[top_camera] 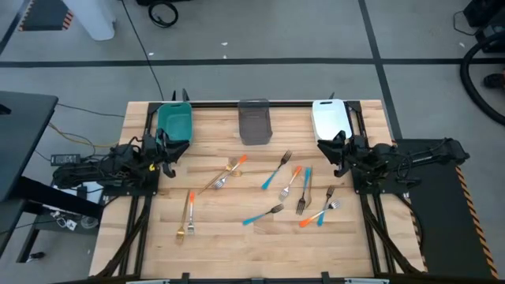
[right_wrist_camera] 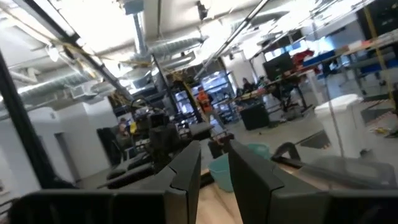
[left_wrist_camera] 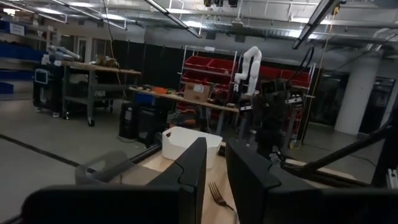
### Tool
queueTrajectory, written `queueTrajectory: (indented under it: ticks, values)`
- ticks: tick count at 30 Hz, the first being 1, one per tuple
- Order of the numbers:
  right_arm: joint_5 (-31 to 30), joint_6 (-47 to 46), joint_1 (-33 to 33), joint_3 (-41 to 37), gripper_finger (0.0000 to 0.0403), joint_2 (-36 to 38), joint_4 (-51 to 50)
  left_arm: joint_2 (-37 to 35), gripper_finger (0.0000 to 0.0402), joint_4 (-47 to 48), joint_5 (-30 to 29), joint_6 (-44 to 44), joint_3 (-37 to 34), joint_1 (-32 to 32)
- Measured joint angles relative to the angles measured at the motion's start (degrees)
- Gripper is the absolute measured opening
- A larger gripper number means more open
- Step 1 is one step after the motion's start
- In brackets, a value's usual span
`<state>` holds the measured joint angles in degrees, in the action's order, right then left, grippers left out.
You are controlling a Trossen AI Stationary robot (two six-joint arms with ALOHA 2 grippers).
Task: Sort silverware by color (type)
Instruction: Put the top left blue fork into the black bin
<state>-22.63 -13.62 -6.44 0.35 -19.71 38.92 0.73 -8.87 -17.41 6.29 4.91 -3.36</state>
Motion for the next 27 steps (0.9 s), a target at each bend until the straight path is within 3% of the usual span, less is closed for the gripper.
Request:
queueTrajectory:
  ticks: [12, 20, 27]
  values:
    - [-0.44, 4.75, 1.81, 4.73, 0.0090, -7.02, -0.40, -0.01, 0.0068, -15.06, -0.96, -6.71, 0.00, 0.00]
    - [-0.85, 6.37, 3.59, 10.13, 0.0090, -15.29, -2.18, 0.42, 0.0068, -12.58, -1.56, -5.23, 0.79, 0.00]
    - [-0.85, 7.41, 3.64, 14.41, 0.0090, -21.25, -2.89, 0.46, 0.0068, 1.55, -2.74, -1.78, 7.99, 0.00]
